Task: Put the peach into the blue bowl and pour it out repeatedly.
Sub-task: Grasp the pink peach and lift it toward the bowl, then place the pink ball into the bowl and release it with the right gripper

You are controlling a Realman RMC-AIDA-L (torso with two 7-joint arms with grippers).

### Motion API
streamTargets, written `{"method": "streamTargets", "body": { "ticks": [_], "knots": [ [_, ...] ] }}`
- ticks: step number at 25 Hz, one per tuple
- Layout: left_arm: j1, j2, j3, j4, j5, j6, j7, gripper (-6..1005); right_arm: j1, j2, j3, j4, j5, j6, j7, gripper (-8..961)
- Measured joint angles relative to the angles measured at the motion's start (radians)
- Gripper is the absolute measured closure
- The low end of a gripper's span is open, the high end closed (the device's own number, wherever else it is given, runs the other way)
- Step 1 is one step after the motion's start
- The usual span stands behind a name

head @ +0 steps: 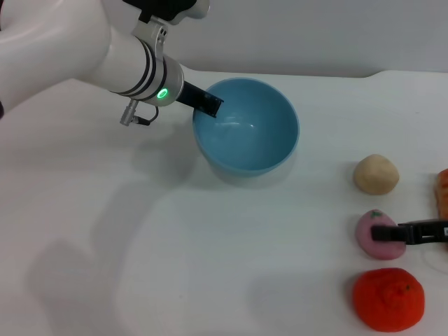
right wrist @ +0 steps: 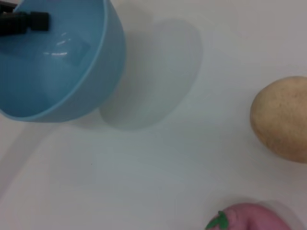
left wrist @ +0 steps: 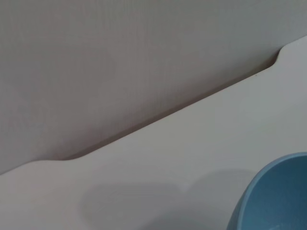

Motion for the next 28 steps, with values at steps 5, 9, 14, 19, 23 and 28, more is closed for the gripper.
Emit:
{"method": "streamTargets", "body": {
  "ticks": [5,9,14,19,23,28],
  "knots": [
    [0.004,0.000,0.002,0.000,-0.002,0.000,0.000,1000,0.000,0.001,0.002,-0.053,0.024,-0.046,0.000,735],
    [0.007,-0.001,0.028,0.000,-0.020,-0.004,0.000,1000,-0.011,0.002,0.000,-0.155,0.153,-0.170,-0.005,799],
    [0.008,-0.001,0.075,-0.008,-0.074,-0.016,0.000,1001,0.003,0.001,-0.056,-0.272,0.332,-0.277,-0.001,820],
    [0.008,-0.002,0.123,-0.013,-0.117,-0.036,0.000,1001,0.058,0.000,-0.125,-0.276,0.426,-0.261,0.003,843],
    [0.008,-0.002,0.142,-0.015,-0.139,-0.047,0.000,1000,0.119,0.001,-0.135,-0.165,0.426,-0.174,-0.007,869],
    [0.008,-0.002,0.143,-0.015,-0.143,-0.053,0.000,1000,0.146,0.003,-0.219,-0.100,0.430,-0.067,-0.035,802]
  ]
}}
